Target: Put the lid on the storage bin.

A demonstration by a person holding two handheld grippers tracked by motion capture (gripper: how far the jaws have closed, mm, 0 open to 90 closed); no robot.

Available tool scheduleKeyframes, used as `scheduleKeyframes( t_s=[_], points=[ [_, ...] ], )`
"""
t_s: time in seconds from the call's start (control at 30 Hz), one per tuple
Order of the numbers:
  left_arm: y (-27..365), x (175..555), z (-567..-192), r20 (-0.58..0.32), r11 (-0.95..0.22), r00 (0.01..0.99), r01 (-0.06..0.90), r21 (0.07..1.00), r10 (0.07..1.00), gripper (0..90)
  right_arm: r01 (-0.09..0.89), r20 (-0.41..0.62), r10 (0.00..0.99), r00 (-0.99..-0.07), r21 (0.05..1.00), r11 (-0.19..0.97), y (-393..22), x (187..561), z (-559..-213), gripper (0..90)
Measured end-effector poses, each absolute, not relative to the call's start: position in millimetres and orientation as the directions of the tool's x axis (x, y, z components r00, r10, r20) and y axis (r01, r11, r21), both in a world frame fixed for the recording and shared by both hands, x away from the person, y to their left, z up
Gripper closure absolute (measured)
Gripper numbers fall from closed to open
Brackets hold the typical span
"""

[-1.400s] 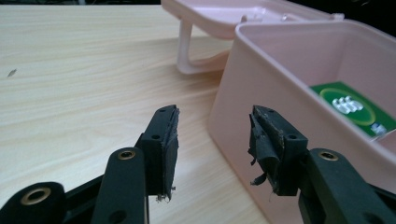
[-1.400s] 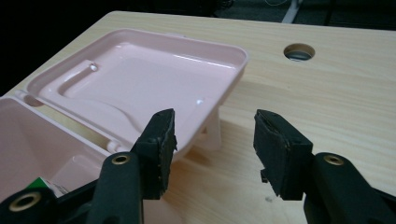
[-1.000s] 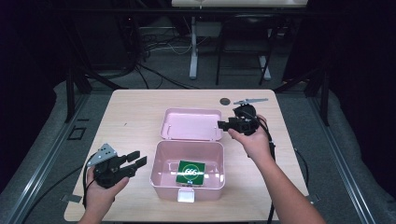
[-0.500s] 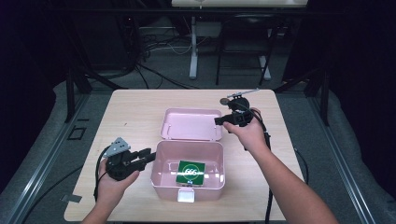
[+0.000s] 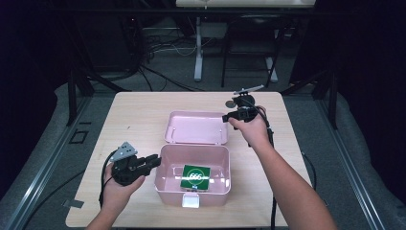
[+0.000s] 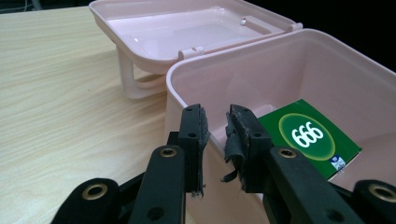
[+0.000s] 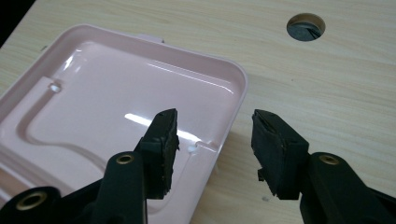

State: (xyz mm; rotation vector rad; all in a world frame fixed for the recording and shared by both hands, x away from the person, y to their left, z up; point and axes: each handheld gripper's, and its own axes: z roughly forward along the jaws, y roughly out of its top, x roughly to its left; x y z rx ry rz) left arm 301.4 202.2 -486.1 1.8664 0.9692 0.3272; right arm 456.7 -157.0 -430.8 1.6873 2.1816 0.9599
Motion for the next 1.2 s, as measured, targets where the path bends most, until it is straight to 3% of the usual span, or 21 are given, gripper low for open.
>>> scheduleKeyframes(
  t_s=[0.47, 1.2],
  points=[
    [201.4, 301.3, -488.4, -0.174, -0.213, 0.650, 0.472, 0.856, 0.740, 76.0, 0.835, 0.214, 0.952, -0.217, 0.546, 0.068, -150.4, 489.0, -448.0, 55.5],
    [202.0, 302.0, -489.1, -0.183, -0.207, 0.651, 0.475, 0.856, 0.737, 75.6, 0.894, 0.236, 0.960, -0.151, 0.447, 0.031, -144.1, 504.3, -471.0, 70.7]
  ],
)
